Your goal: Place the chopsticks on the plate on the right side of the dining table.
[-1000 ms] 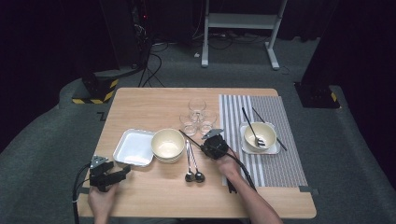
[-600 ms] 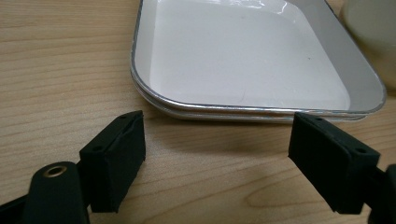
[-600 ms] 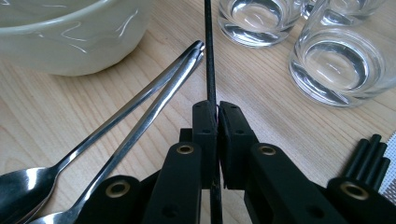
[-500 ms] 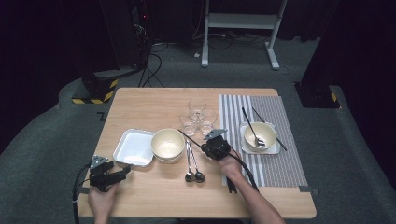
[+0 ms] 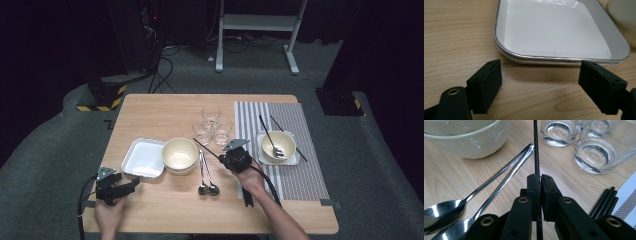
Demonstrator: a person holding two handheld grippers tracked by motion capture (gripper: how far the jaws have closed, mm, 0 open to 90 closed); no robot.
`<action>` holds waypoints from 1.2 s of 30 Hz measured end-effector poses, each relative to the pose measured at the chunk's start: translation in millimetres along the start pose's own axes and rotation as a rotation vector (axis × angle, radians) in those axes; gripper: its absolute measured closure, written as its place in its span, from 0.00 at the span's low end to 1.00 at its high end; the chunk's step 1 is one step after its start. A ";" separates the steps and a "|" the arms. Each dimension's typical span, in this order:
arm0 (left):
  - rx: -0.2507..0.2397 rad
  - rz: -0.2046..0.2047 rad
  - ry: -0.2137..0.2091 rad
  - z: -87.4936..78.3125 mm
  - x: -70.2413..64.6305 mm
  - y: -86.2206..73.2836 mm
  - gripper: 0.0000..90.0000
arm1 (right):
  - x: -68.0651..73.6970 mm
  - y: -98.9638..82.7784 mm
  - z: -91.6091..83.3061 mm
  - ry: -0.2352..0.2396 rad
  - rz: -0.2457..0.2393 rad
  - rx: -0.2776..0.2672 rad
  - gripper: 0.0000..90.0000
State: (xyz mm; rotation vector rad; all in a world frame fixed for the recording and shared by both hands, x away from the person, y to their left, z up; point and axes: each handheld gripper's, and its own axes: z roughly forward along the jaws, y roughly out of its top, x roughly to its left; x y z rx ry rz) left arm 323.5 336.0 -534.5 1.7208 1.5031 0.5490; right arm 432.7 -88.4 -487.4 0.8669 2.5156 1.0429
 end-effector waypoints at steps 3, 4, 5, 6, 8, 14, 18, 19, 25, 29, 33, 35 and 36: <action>0.000 0.000 0.000 0.0 0.0 0.0 0.21 | -0.9 -1.0 -3.7 -0.003 0.004 -0.007 0.96; 0.000 0.000 0.000 0.0 -0.1 0.0 0.21 | -1.7 -1.4 -4.8 -0.003 0.004 -0.009 0.96; 0.000 0.000 0.000 0.0 0.0 0.0 0.21 | -2.2 -1.7 -5.8 -0.003 0.007 -0.010 0.96; 0.000 0.000 0.000 0.0 0.0 0.0 0.21 | -2.7 -2.1 -6.8 -0.003 0.005 -0.011 0.96; -0.001 -0.001 0.000 0.0 0.1 0.0 0.21 | -3.3 -4.1 -10.2 -0.007 0.005 -0.010 0.96; 0.000 0.000 0.000 0.0 -0.1 0.0 0.21 | -6.3 -7.5 -16.4 -0.012 0.009 -0.017 0.96; 0.000 0.000 0.000 0.0 -0.1 0.0 0.21 | -6.8 -7.8 -19.2 -0.010 0.010 -0.024 0.96; 0.000 0.000 0.001 0.0 -0.1 0.0 0.21 | -6.8 -7.9 -20.0 -0.010 0.009 -0.025 0.96; 0.000 0.000 0.001 0.0 -0.1 0.0 0.21 | -8.5 -10.5 -28.1 -0.009 0.018 -0.039 0.96; 0.001 0.003 0.002 0.0 -0.3 0.0 0.21 | -10.8 -13.2 -33.6 -0.007 0.024 -0.048 0.96; 0.002 0.005 0.003 0.0 -0.4 0.0 0.21 | -12.3 -14.9 -35.2 -0.010 0.032 -0.046 0.96; 0.002 0.007 0.004 0.1 -0.5 0.0 0.21 | -12.4 -15.2 -37.2 -0.012 0.030 -0.051 0.96; 0.002 0.007 0.004 0.1 -0.4 0.0 0.21 | -12.3 -15.2 -38.5 -0.012 0.031 -0.053 0.96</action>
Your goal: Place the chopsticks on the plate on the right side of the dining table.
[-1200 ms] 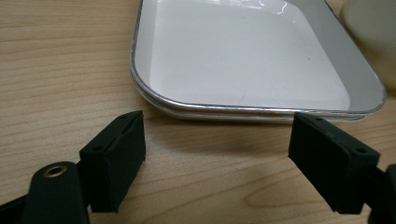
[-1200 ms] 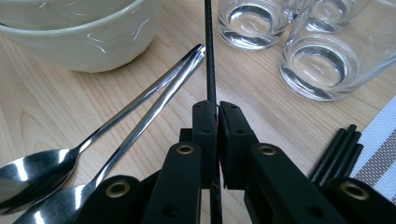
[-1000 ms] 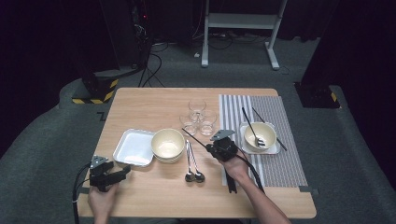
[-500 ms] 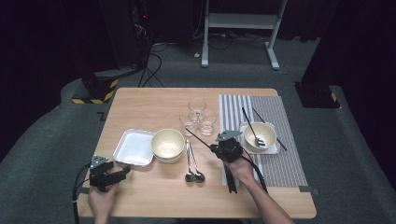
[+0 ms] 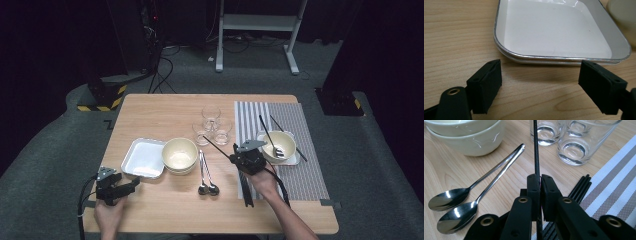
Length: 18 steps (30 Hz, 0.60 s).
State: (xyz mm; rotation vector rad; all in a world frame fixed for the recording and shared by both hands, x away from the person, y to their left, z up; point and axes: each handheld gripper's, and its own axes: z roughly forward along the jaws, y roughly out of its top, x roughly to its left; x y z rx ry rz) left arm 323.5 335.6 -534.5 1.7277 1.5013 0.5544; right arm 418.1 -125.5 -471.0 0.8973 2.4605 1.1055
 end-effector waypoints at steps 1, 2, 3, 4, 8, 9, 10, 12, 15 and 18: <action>0.000 -0.002 -0.001 0.0 0.1 0.0 0.21 | -0.1 0.0 -1.5 -0.002 0.001 -0.002 0.96; -0.001 -0.003 -0.002 -0.1 0.2 -0.1 0.21 | -0.5 0.0 -3.0 -0.003 0.001 -0.005 0.96; -0.001 -0.004 -0.002 -0.1 0.3 -0.1 0.21 | -0.7 -0.2 -4.6 -0.006 0.003 -0.006 0.96; -0.001 -0.004 -0.003 -0.1 0.3 -0.1 0.21 | -1.3 -0.5 -6.4 -0.007 0.006 -0.008 0.96; -0.001 -0.004 -0.002 -0.1 0.2 -0.1 0.21 | -5.6 -2.2 -13.4 -0.013 0.020 -0.019 0.96; -0.001 -0.004 -0.002 -0.1 0.2 -0.1 0.21 | -6.4 -2.6 -15.9 -0.017 0.021 -0.021 0.96; 0.000 -0.003 -0.002 -0.1 0.2 -0.1 0.21 | -7.0 -3.0 -18.0 -0.020 0.019 -0.023 0.96; -0.001 -0.003 -0.002 -0.1 0.1 -0.1 0.21 | -8.0 -3.5 -21.4 -0.023 0.022 -0.029 0.96; 0.000 -0.003 -0.001 -0.1 0.1 0.0 0.21 | -9.8 -3.8 -24.8 -0.034 0.023 -0.032 0.96; -0.001 -0.004 -0.002 -0.1 0.2 -0.1 0.21 | -10.3 -3.9 -24.4 -0.036 0.019 -0.023 0.96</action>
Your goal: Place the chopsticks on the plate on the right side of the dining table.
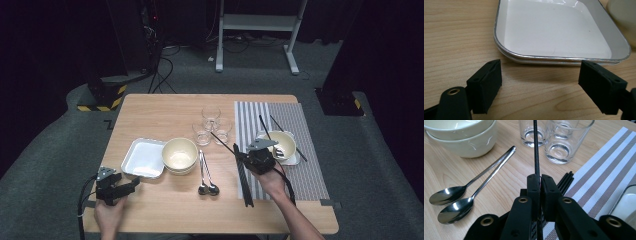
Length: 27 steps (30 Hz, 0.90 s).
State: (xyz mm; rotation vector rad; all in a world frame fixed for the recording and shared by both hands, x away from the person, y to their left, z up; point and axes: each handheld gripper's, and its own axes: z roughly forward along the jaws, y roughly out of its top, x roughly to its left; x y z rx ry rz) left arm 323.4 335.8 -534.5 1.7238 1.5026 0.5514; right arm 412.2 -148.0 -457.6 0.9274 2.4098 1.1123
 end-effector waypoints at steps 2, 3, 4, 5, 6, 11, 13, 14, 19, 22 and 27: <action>0.000 0.000 0.000 0.0 0.0 0.0 0.21 | -0.7 -0.5 -0.9 -0.003 -0.001 0.003 0.96; 0.000 0.000 0.000 0.0 0.0 0.0 0.21 | -0.9 -0.8 -1.5 -0.004 0.000 0.002 0.96; 0.000 -0.001 0.000 0.0 0.0 0.0 0.21 | -1.3 -1.1 -2.7 -0.008 0.002 0.002 0.96; 0.000 0.000 0.000 0.0 0.0 0.0 0.21 | -2.2 -1.3 -3.8 -0.009 0.001 -0.001 0.96; 0.000 -0.001 0.000 0.0 0.0 0.0 0.21 | -3.1 -1.6 -5.7 -0.013 0.005 -0.001 0.95; 0.000 -0.001 0.000 0.0 0.0 0.0 0.21 | -7.6 -3.0 -13.7 -0.025 0.018 -0.015 0.96; 0.000 -0.001 0.000 0.0 0.0 0.0 0.21 | -9.8 -3.8 -16.7 -0.032 0.021 -0.018 0.96; -0.001 -0.001 0.000 0.0 0.0 0.0 0.21 | -10.8 -4.2 -18.0 -0.036 0.021 -0.019 0.96; 0.000 -0.001 0.000 0.0 0.0 0.0 0.21 | -15.3 -5.5 -25.1 -0.063 0.022 -0.022 0.96; -0.001 -0.002 0.000 0.0 0.1 0.0 0.21 | -18.5 -5.8 -28.8 -0.075 0.025 -0.025 0.96; -0.002 -0.004 0.000 -0.1 0.2 -0.1 0.21 | -23.5 -8.2 -33.8 -0.089 0.034 -0.024 0.96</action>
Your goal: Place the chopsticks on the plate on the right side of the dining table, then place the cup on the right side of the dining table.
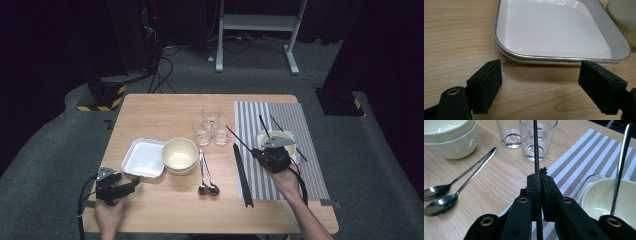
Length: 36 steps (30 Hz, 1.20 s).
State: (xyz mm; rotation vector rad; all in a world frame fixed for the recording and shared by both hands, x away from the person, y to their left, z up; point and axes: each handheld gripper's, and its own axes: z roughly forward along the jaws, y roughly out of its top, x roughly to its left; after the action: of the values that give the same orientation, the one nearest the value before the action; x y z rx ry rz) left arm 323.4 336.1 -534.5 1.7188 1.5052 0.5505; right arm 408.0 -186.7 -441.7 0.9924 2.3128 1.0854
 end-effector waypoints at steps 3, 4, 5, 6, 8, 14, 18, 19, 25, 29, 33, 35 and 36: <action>0.002 0.001 0.001 -0.2 0.2 0.0 0.21 | -4.0 -2.1 -1.9 -0.008 0.010 0.000 0.96; 0.000 0.001 0.001 0.0 0.0 0.1 0.21 | -5.2 -2.7 -2.2 -0.009 0.012 0.002 0.96; 0.000 0.001 0.001 0.0 0.0 0.1 0.21 | -6.3 -3.2 -2.3 -0.012 0.013 0.005 0.95; 0.002 0.004 0.003 -0.1 0.1 0.2 0.21 | -7.7 -3.6 -2.0 -0.016 0.018 0.008 0.95; 0.002 0.001 0.003 -0.2 0.1 0.1 0.21 | -9.7 -3.8 -1.9 -0.019 0.024 0.011 0.96; -0.001 -0.005 0.001 -0.2 0.3 0.0 0.21 | -13.6 -2.5 -3.5 -0.031 0.036 0.011 0.95; 0.000 -0.002 0.003 -0.1 0.2 0.1 0.21 | -16.4 -1.1 -7.4 -0.042 0.035 0.004 0.96; 0.000 -0.003 0.002 -0.1 0.2 0.1 0.21 | -17.5 -1.0 -8.7 -0.044 0.038 0.002 0.96; 0.000 0.000 0.004 0.1 -0.3 0.1 0.21 | -21.0 -2.2 -10.1 -0.057 0.036 0.012 0.96; 0.002 0.004 0.009 0.1 -0.8 0.2 0.21 | -24.5 -2.7 -10.0 -0.056 0.047 0.009 0.96; 0.001 -0.003 0.006 -0.1 0.0 0.1 0.22 | -30.3 -3.5 -11.7 -0.060 0.068 0.005 0.96; 0.001 0.001 0.009 0.2 -0.6 0.2 0.22 | -32.6 -4.2 -12.6 -0.062 0.083 0.007 0.95; 0.003 0.004 0.011 0.3 -0.9 0.3 0.22 | -33.7 -4.5 -13.4 -0.065 0.083 0.007 0.95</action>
State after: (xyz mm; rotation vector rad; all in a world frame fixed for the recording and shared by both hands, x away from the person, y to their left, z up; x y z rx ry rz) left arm 323.7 335.1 -534.3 1.7241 1.5107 0.5612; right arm 420.5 -220.3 -435.1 1.1180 2.2424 1.0613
